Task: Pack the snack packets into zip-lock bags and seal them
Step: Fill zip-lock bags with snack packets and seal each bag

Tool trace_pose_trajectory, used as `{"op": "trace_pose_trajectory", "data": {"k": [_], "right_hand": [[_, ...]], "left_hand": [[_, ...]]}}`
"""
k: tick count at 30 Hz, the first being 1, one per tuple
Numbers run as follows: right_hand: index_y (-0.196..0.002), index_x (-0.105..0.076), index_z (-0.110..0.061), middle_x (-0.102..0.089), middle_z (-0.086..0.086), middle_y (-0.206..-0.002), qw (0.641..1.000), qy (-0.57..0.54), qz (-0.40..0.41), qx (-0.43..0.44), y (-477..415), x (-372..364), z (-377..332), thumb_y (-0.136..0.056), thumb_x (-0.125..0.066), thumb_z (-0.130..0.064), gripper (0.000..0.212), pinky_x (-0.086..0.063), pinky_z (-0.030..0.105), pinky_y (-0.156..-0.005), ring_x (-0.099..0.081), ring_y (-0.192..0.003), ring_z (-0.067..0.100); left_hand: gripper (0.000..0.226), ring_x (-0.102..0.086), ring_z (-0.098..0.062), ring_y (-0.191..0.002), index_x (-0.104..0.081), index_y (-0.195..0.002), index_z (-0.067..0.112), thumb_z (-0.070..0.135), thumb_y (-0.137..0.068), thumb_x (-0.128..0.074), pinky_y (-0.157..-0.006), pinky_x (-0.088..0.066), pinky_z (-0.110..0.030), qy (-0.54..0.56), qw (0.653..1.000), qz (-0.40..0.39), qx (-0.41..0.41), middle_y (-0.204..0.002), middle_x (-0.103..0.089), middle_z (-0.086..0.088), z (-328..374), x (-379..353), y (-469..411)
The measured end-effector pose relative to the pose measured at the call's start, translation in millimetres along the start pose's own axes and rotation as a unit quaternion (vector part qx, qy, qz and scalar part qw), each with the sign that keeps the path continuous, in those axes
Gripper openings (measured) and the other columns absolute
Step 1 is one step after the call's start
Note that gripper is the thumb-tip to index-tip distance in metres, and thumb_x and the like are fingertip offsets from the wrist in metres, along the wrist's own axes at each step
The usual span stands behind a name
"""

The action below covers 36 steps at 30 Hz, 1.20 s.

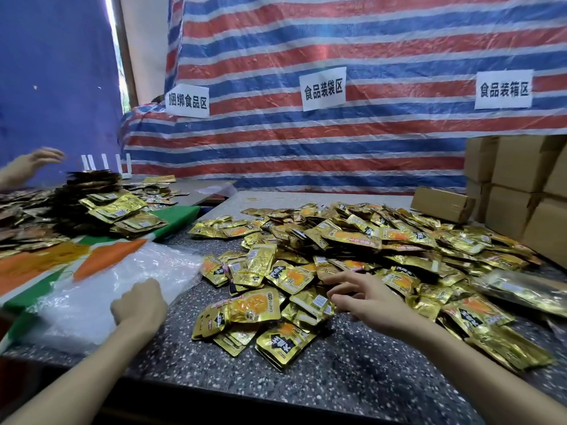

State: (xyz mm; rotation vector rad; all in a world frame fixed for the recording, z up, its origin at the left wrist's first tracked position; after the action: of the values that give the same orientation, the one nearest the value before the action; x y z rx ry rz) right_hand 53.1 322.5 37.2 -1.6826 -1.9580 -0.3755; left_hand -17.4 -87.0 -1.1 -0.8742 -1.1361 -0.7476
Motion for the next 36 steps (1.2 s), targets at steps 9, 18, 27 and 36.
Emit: {"op": "trace_pose_trajectory", "data": {"k": [9, 18, 27, 36], "right_hand": [[-0.111, -0.068, -0.026, -0.072, 0.000, -0.107, 0.999, -0.034, 0.001, -0.015, 7, 10, 3, -0.097, -0.061, -0.014, 0.020, -0.054, 0.025, -0.064, -0.072, -0.083, 0.019], [-0.108, -0.070, -0.010, -0.077, 0.006, -0.098, 0.975, -0.212, 0.019, -0.059, 14, 24, -23, -0.085, -0.056, -0.058, 0.055, -0.055, 0.030, -0.066, -0.071, -0.079, 0.018], [-0.093, -0.074, -0.009, -0.075, 0.011, -0.087, 0.973, -0.210, 0.030, -0.089, 32, 67, -54, -0.068, -0.074, -0.062, 0.059, -0.053, 0.028, -0.058, -0.067, -0.070, 0.024], [-0.092, -0.070, 0.001, -0.070, 0.011, -0.073, 0.974, -0.183, 0.015, -0.130, 53, 71, -45, -0.085, -0.071, 0.005, 0.007, -0.052, 0.019, -0.049, -0.063, -0.058, 0.016]], "left_hand": [[0.019, -0.063, -0.034, -0.092, -0.055, -0.100, 0.004, 0.022, -0.098, -0.049, -0.086, -0.050, -0.038, 0.138, 0.988, -0.064, 0.032, -0.105, -0.065, -0.016, 7, 47, -10], [0.045, -0.064, -0.035, -0.058, -0.042, -0.147, 0.026, 0.014, -0.103, -0.044, -0.054, -0.059, -0.048, 0.327, 0.880, 0.070, -0.337, -0.087, -0.071, -0.013, 136, 130, 104], [0.065, -0.060, -0.004, -0.118, -0.045, -0.142, 0.044, 0.000, -0.095, -0.050, -0.095, -0.053, -0.025, 0.293, 0.724, 0.073, -0.621, -0.137, -0.058, 0.016, 200, 121, 215], [0.042, -0.041, 0.030, -0.112, -0.050, -0.111, 0.073, 0.049, -0.078, -0.057, -0.094, -0.036, -0.010, 0.343, 0.743, -0.222, -0.529, -0.118, -0.043, 0.052, 219, 87, 220]]}}
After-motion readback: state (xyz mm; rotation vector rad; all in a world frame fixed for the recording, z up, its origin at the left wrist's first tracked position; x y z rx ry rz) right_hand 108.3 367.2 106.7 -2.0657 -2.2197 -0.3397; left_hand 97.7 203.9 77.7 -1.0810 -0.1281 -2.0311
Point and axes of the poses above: each hand's wrist, its own y-axis away from the middle knuckle, its own x-axis out of the back of the hand, z = x × y, the point moved 7 cm from there along -y, towards the middle knuckle
